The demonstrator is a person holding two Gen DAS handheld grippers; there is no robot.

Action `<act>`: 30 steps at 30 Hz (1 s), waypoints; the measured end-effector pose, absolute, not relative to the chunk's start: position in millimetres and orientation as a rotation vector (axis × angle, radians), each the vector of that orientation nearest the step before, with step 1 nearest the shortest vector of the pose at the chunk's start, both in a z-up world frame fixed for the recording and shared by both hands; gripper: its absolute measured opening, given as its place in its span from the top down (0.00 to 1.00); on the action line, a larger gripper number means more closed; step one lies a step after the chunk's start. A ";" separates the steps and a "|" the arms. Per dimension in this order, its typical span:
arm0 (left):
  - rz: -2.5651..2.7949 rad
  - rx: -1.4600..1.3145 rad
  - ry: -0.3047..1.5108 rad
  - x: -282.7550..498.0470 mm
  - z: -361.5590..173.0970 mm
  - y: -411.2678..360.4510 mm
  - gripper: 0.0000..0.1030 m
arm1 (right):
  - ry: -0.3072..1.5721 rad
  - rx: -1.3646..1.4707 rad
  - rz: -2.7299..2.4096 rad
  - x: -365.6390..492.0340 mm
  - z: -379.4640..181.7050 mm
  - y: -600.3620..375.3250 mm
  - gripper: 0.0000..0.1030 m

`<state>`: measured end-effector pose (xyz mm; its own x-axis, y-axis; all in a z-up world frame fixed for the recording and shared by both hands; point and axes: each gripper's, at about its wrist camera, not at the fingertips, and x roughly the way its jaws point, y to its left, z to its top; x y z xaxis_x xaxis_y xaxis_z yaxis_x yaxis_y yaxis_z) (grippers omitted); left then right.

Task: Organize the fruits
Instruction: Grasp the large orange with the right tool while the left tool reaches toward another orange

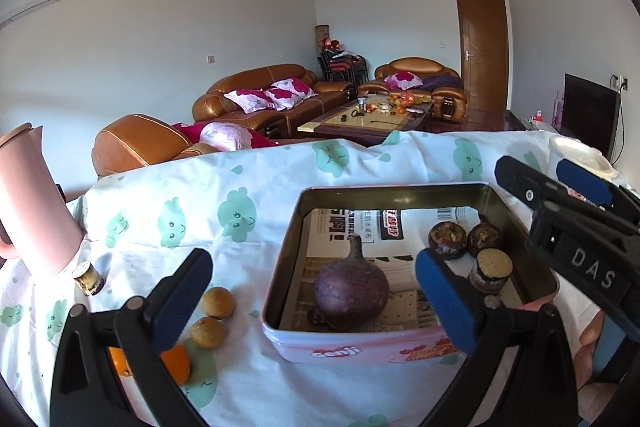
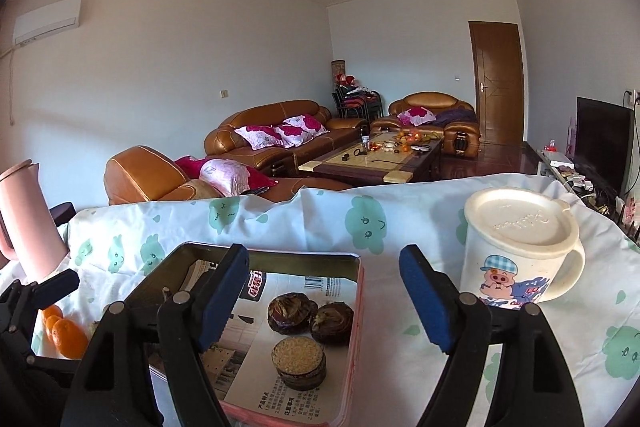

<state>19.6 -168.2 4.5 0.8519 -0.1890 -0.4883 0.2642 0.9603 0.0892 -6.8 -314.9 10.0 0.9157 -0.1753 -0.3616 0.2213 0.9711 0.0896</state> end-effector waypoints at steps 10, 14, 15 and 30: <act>-0.233 0.125 0.511 13.2 3.1 -144.7 0.00 | 0.340 0.150 -0.237 -21.7 9.8 -306.3 0.23; -0.244 0.128 0.514 10.0 2.7 -136.8 0.00 | 0.338 0.157 -0.232 -29.4 9.4 -301.4 0.23; -0.244 0.130 0.514 9.4 3.1 -134.0 0.00 | 0.340 0.161 -0.229 -30.8 9.0 -300.2 0.23; -0.215 0.160 0.546 14.3 -2.1 -70.7 0.00 | 0.410 0.170 -0.145 -44.7 4.2 -249.1 0.23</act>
